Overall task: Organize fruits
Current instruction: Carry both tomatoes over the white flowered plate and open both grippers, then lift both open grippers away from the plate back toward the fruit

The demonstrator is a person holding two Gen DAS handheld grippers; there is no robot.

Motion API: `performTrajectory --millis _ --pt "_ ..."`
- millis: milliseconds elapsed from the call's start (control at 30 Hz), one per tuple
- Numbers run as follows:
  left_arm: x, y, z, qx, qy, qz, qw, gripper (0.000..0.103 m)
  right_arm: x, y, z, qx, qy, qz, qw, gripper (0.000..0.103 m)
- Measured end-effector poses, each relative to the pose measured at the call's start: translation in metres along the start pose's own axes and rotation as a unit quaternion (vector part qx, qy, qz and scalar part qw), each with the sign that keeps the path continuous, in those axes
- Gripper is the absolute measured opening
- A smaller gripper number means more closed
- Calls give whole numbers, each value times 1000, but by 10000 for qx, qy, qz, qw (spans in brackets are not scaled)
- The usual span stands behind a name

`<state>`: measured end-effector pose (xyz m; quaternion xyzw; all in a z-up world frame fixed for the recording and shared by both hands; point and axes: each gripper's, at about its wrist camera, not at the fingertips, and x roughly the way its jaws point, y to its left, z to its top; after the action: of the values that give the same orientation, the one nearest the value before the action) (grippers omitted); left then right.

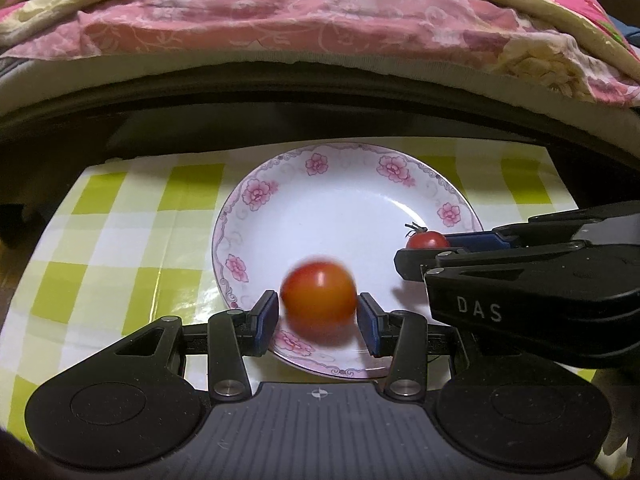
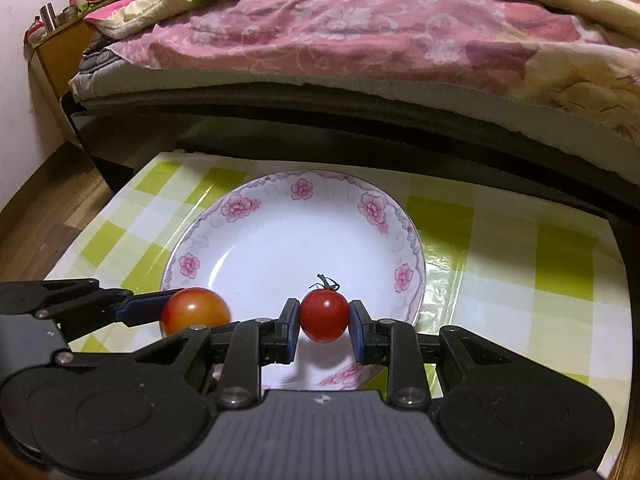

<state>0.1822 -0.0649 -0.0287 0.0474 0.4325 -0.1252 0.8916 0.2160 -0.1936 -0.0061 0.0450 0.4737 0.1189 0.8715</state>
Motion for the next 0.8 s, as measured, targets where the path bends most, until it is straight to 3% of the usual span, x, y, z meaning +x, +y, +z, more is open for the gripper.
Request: performTrajectory --millis 267,433,800 --pt "-3 1 1 11 -32 -20 10000 57 1 0 -1 16 26 -34 10000 31" --pt "-11 7 3 -57 -105 15 9999 60 -2 -2 1 102 -26 -39 9999 39" --pt "-34 22 -3 -228 -208 243 9992 64 -18 1 -4 175 -117 -124 9997 39"
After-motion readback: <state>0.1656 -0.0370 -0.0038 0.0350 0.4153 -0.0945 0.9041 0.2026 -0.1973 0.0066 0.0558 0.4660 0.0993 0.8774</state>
